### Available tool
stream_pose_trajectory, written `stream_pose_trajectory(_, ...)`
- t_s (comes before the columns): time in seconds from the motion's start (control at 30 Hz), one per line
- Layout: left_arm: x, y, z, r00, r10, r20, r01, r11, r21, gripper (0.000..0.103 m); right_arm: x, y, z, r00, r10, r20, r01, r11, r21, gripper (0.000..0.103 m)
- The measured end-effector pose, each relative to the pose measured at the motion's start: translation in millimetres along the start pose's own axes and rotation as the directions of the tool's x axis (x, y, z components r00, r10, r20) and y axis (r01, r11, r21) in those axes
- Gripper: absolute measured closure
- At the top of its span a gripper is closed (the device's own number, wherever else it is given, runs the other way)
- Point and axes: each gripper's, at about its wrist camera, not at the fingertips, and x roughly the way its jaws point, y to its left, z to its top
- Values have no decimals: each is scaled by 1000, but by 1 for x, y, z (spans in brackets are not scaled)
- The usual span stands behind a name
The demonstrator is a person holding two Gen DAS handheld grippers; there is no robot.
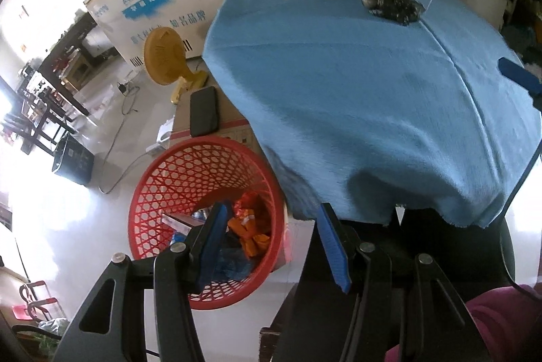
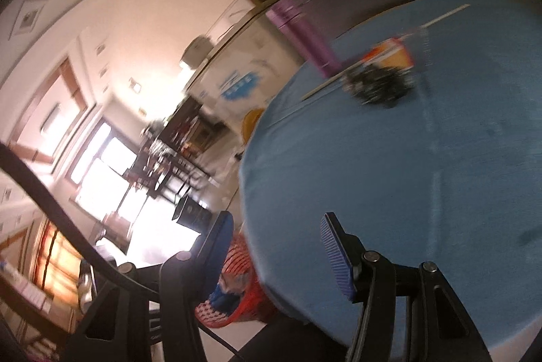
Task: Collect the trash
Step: 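Move both open tools back over the blue table, then grasp black plastic bag with left tool while right tool grasps clear plastic container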
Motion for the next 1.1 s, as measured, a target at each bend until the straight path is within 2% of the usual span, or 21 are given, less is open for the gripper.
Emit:
stream_pose_trajectory(0.1, 6, -9, 10, 1000, -3, -22, 4, 1000, 19, 47, -16, -28, 9, 998, -44, 45, 42, 999, 34, 44)
stream_pose_trajectory(0.27, 13, -22, 42, 997, -57, -51, 59, 998, 22, 47, -44, -77, 26, 988, -109, 112, 96, 988, 118, 44)
stream_pose_trajectory(0.5, 14, -42, 96, 996, -85, 2, 84, 993, 78, 47, -59, -131, 46, 974, -188, 126, 155, 961, 228, 44)
stream_pose_trajectory(0.67, 29, -59, 133, 992, -122, 7, 120, 985, 121, 47, -43, -154, 66, 977, -195, 89, 166, 950, 263, 44)
stream_pose_trajectory(0.83, 41, -73, 168, 985, -172, 12, 169, 976, 141, 47, -13, -162, 109, 980, -190, 66, 168, 953, 250, 44)
stream_pose_trajectory(1.0, 52, -79, 211, 971, -238, 32, 232, 965, 119, 47, 27, -153, 165, 975, -203, 92, 183, 964, 191, 35)
stream_pose_trajectory(1.03, 56, -81, 220, 966, -256, 29, 251, 962, 107, 47, 34, -152, 173, 972, -213, 95, 193, 964, 181, 30)
stream_pose_trajectory(1.1, 63, -83, 235, 954, -298, 17, 295, 952, 84, 47, 53, -151, 192, 965, -246, 96, 227, 958, 175, 29)
